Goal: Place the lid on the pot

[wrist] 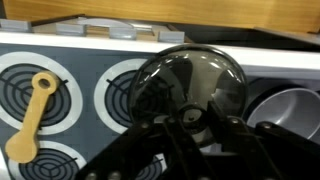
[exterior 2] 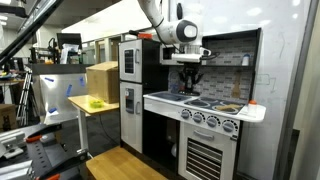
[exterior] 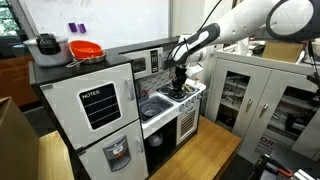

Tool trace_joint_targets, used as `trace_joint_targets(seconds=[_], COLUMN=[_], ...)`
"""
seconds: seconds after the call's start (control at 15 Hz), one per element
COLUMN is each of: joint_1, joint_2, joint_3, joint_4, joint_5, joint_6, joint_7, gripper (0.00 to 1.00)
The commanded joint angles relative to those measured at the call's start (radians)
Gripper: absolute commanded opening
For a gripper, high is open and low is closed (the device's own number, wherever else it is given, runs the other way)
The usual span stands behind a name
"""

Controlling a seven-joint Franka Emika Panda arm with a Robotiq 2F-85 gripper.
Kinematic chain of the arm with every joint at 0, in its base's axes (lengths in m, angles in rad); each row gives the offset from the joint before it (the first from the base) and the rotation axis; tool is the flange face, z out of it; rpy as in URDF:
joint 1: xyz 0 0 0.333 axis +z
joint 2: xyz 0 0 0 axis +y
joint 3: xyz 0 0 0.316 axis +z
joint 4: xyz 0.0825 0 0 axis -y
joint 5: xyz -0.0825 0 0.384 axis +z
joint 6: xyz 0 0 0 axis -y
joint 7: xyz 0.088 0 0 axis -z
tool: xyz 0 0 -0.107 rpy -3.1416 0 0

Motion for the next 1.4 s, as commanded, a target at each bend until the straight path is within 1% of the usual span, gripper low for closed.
trace_joint_targets(seconds=[0.0, 0.33, 0.6, 0.8, 0.93, 1.0, 1.13, 1.27, 1.33], joint_1=[-0.015, -0.015, -0.039, -0.038, -0.019, -0.005, 0.005, 0.015, 0.018], joint_2=[-0.060, -0.069, -0.058, -0.053, -0.041, -0.034, -0.020, -0.010, -0.009], joint_3=[0.046, 0.091, 0.145, 0.169, 0.172, 0.172, 0.186, 0.194, 0.193], joint_4=[-0.098, -0.172, -0.194, -0.210, -0.218, -0.229, -0.236, -0.238, -0.233], joint_5=[0.023, 0.041, 0.139, 0.208, 0.225, 0.225, 0.212, 0.192, 0.184], joint_6=[-0.013, 0.052, 0.109, 0.155, 0.213, 0.276, 0.345, 0.391, 0.394], joint_7=[-0.141, -0.241, -0.331, -0.389, -0.398, -0.393, -0.386, -0.373, -0.364], gripper=[0.08, 0.08, 0.08, 0.08, 0.08, 0.08, 0.08, 0.08, 0.08])
